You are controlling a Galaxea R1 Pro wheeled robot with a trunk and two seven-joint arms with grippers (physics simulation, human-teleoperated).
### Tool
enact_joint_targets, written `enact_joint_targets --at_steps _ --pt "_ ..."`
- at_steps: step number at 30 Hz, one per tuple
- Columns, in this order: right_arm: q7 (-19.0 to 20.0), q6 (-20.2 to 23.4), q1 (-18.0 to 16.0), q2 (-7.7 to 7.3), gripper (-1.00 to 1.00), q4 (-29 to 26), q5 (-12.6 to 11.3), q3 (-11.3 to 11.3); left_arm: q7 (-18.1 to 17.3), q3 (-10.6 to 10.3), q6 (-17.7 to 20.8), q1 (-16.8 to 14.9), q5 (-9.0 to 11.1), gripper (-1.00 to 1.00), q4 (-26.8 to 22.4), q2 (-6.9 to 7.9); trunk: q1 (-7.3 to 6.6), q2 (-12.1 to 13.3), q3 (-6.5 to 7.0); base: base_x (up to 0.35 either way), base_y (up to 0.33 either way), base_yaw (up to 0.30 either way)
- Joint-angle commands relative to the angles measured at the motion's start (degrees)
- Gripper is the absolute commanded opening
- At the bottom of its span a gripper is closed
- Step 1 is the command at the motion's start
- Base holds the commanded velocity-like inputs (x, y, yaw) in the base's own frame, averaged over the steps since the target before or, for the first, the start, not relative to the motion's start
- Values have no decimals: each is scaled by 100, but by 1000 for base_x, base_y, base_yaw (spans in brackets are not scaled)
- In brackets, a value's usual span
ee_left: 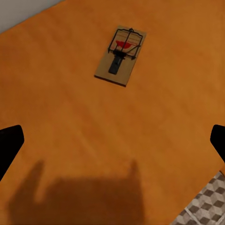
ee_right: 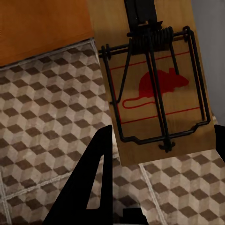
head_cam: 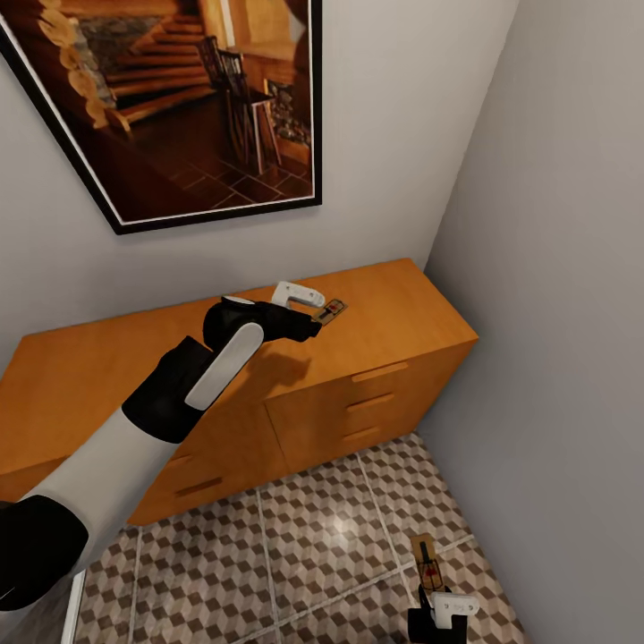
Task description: Take the four mousetraps from the cabinet in the bathroom and place them on the bathroom floor. Make sure all four end up on the same floor surface, and ensure that at least two of them are either under or directly next to the same bathroom sink.
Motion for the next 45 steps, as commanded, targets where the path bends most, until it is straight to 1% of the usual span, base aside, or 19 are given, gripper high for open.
enact_joint_targets --at_steps 1,6,21,37,45 --pt "-53 -7 -3 3 -100 1 -8 48 59 -13 7 -7 57 100 -2 6 3 -9 -8 0 0 0" --pt "-53 -1 -2 3 -100 2 -5 47 64 -13 6 -7 57 100 7 6 3 -9 -19 0 0 0" --pt "-61 1 -4 5 -100 1 -6 50 61 -13 2 82 57 100 9 6 3 -9 -108 5 0 0" --pt "-61 1 -5 5 -100 1 -6 50 63 -21 2 97 57 100 64 -6 3 -9 -112 222 0 0" --pt "-61 1 -3 5 -100 1 -7 50 66 -150 -4 98 57 100 74 -19 3 -9 -112 34 0 0"
